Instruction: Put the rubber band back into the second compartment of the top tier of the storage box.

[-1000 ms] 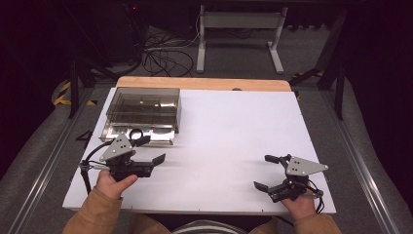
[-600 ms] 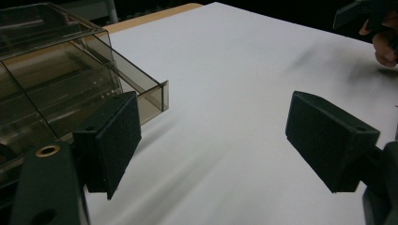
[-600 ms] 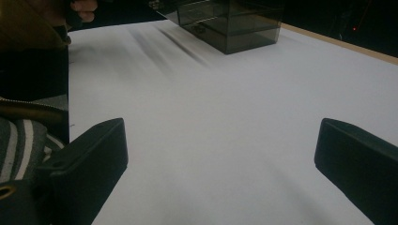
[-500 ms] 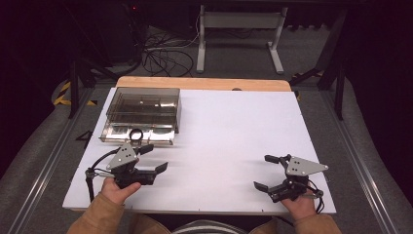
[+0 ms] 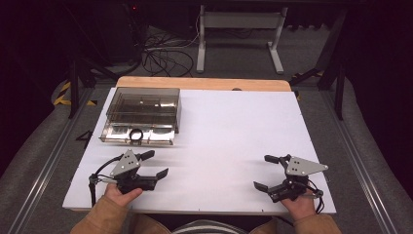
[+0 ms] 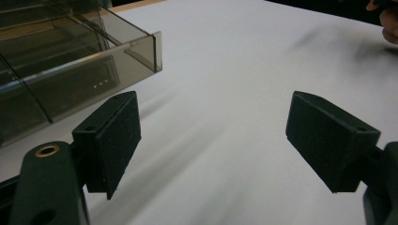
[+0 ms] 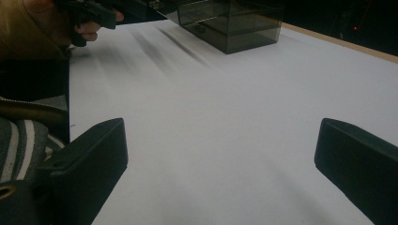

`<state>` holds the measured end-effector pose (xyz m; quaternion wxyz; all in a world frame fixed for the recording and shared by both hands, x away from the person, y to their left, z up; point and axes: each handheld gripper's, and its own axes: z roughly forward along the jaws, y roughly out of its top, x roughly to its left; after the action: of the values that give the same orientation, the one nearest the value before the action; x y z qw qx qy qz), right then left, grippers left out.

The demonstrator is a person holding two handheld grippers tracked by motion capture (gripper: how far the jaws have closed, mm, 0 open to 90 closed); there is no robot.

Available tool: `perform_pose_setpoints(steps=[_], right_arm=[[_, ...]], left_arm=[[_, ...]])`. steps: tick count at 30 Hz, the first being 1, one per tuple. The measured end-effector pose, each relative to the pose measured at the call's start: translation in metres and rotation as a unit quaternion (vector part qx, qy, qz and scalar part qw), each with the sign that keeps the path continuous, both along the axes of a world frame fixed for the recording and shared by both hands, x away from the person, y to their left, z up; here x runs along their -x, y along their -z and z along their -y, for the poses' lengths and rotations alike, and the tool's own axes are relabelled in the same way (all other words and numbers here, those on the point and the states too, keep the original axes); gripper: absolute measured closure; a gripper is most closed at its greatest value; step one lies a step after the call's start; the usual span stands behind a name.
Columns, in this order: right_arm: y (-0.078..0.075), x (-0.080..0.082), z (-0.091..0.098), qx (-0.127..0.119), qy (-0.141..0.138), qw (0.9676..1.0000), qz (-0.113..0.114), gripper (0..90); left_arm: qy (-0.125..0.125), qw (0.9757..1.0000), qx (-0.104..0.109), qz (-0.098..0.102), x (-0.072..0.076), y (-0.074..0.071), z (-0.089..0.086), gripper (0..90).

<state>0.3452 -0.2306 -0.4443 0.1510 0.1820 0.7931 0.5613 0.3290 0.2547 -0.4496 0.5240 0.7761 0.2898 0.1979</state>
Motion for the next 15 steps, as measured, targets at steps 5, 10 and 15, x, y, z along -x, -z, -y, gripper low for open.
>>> perform_pose_setpoints(steps=[5,10,15], right_arm=[[0.0003,-0.0002,-0.0002,0.000,-0.001,1.0000,-0.001,3.5],[0.0006,-0.0003,-0.0007,0.002,-0.002,1.0000,0.000,3.5],[0.0004,0.0001,-0.0005,0.002,-0.003,1.0000,0.000,3.5]], left_arm=[[0.006,0.9999,-0.009,-0.009,0.0014,0.0081,-0.0008,18.9],[0.005,0.9999,-0.010,-0.007,0.0026,0.0083,0.0025,19.1],[0.002,1.0000,-0.005,-0.006,0.0035,0.0066,0.0018,19.2]])
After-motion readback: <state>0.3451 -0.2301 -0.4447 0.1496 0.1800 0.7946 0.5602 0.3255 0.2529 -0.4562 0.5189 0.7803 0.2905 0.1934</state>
